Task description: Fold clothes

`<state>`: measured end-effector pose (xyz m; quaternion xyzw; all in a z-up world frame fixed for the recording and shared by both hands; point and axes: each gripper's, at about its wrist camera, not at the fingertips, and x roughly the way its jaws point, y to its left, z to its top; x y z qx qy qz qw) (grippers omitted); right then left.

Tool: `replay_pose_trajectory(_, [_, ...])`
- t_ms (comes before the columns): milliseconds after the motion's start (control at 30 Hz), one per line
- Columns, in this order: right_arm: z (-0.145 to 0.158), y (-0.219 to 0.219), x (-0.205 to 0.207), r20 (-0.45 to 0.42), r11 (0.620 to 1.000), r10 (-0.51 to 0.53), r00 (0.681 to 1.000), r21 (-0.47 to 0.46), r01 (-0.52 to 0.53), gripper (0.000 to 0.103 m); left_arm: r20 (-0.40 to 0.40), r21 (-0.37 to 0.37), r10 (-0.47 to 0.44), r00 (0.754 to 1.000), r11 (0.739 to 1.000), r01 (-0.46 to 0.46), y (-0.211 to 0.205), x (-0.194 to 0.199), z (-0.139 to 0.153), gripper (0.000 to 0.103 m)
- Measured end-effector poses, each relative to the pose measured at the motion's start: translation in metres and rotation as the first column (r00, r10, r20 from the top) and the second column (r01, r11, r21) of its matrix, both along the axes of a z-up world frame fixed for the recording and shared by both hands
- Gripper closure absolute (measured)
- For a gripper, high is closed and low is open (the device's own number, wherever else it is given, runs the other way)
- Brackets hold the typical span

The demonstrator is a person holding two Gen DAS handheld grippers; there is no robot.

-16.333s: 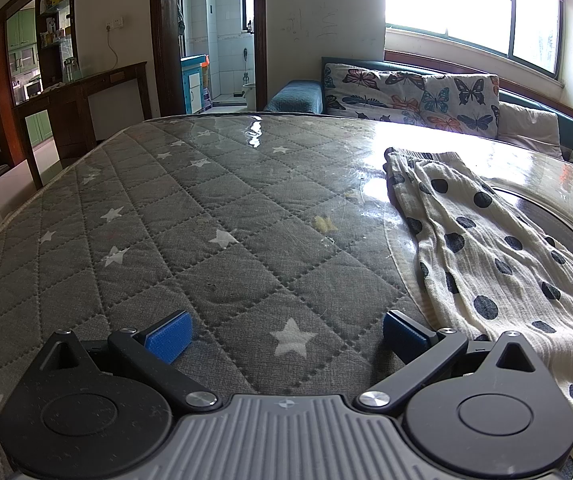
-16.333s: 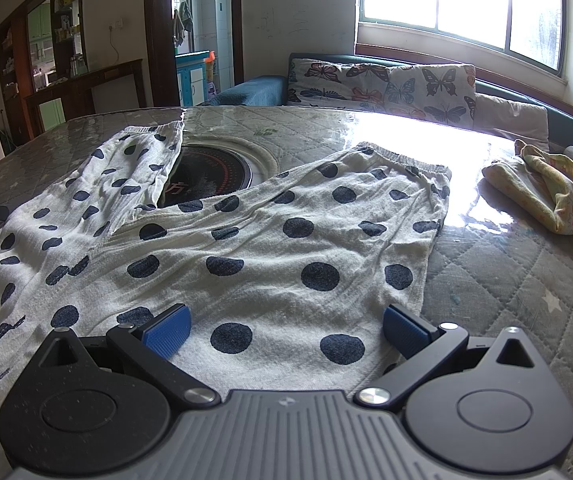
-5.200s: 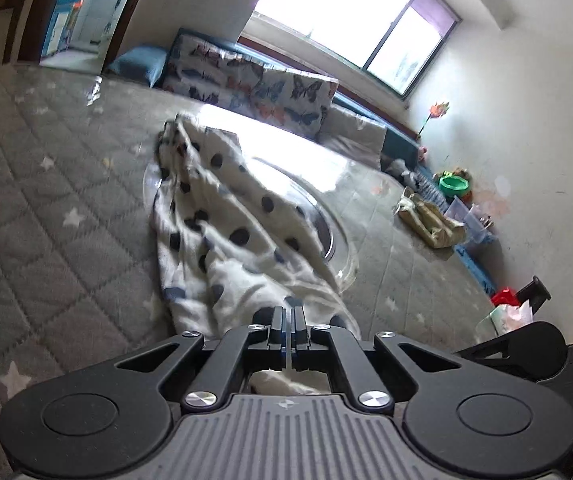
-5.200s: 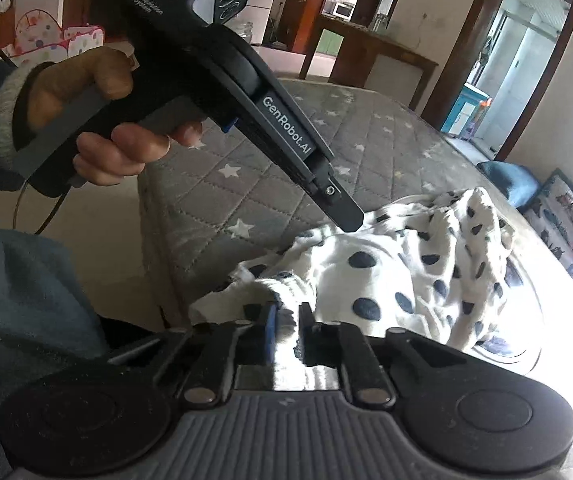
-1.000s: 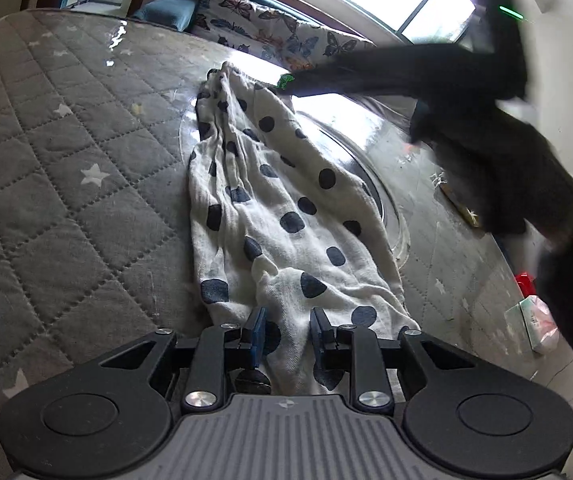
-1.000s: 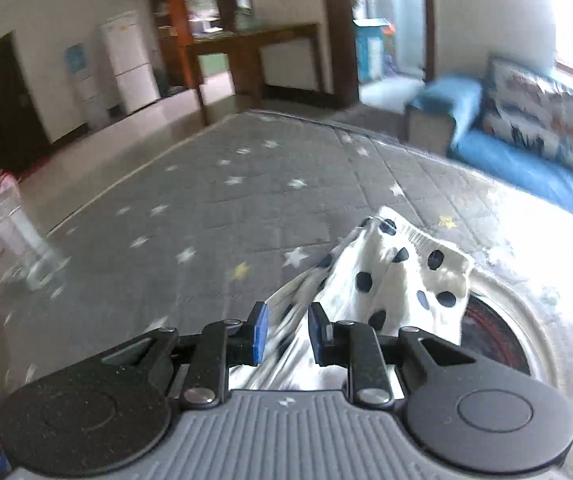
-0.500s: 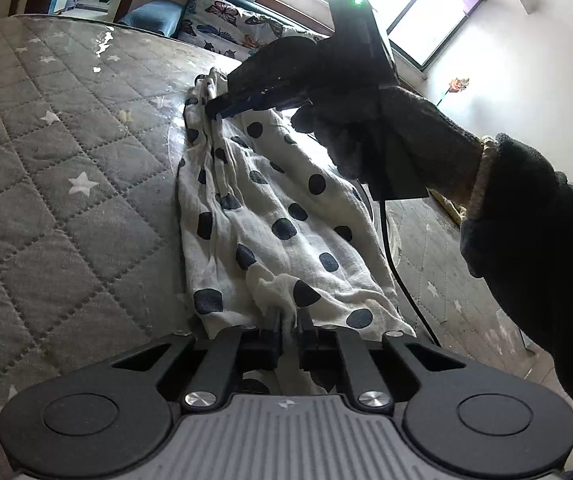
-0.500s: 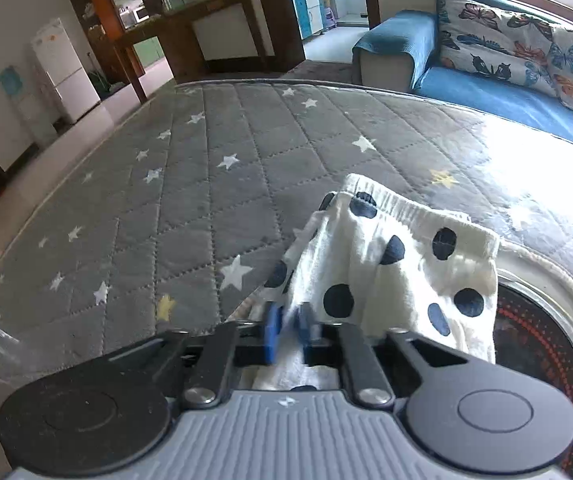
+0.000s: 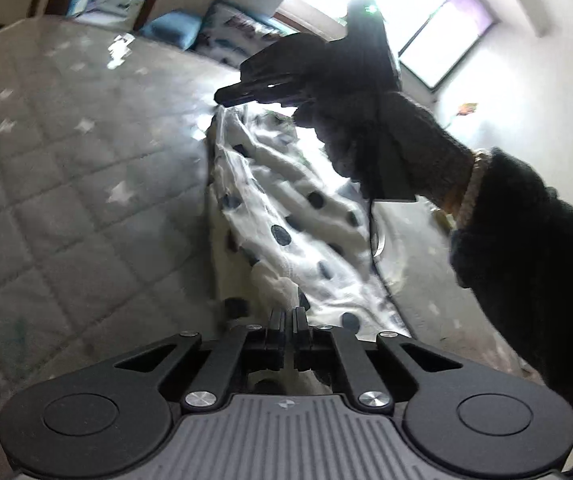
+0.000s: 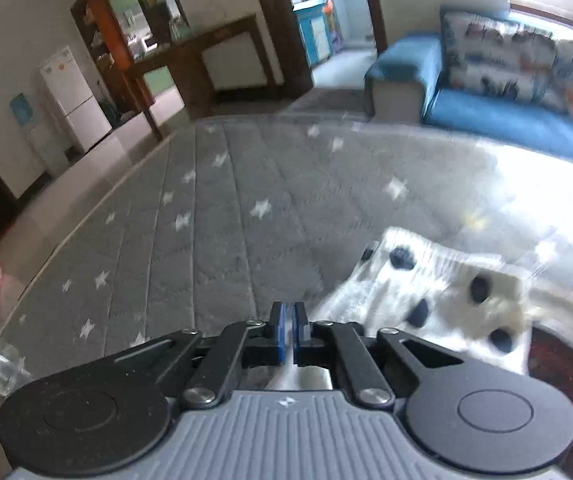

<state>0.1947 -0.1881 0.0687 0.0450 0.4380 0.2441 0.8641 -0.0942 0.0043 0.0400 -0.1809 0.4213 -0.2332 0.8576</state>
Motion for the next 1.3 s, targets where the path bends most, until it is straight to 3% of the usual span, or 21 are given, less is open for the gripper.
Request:
replay_pose_trajectory(167, [0.014,-0.017,-0.007,0.027,1.0,0.025,0.999,0.009,-0.025,0.095,-0.008,0.005,-0.007,1.0,1.0,0.007,0.006,-0.001,0.002,0.096])
replay_pose_trajectory(367, [0.035,-0.049,-0.011,0.071,0.996,0.0,0.997,-0.084,0.006,0.095,0.061,0.0,0.0,0.998,1.0,-0.001,0.006,0.014,0.023,0.09])
replay_pose_trajectory(500, [0.023,-0.06,0.003,0.039,0.997,-0.048,0.998,-0.064,0.051,0.095,0.065,-0.011,-0.02,0.998,1.0,0.02,-0.009,0.042,0.018,0.088])
replay_pose_trajectory(700, [0.0,-0.044,0.028,0.026,0.997,-0.02,0.999,-0.073,0.022,0.095,0.013,0.02,-0.059,0.998,0.998,0.059,-0.034,0.071,0.001,0.088])
replay_pose_trajectory(867, [-0.01,-0.024,0.049,0.042,0.995,0.004,0.999,-0.104,0.0,0.095,-0.019,0.082,-0.083,0.996,0.993,0.085,-0.044,0.073,-0.013,0.088])
replay_pose_trajectory(1000, [-0.019,-0.011,0.06,0.044,0.993,0.011,0.999,-0.119,-0.006,0.095,-0.021,0.082,-0.084,0.996,0.993,0.086,-0.043,0.072,-0.014,0.088])
replay_pose_trajectory(1133, [0.002,-0.025,0.057,0.063,0.998,0.013,0.998,-0.062,-0.009,0.094,-0.027,0.07,-0.078,0.997,0.994,0.08,-0.038,0.071,-0.015,0.088])
replay_pose_trajectory(1300, [0.031,-0.069,0.049,0.105,0.996,-0.015,0.994,-0.088,0.024,0.089,-0.015,0.086,-0.085,0.996,0.993,0.086,-0.039,0.07,-0.013,0.085])
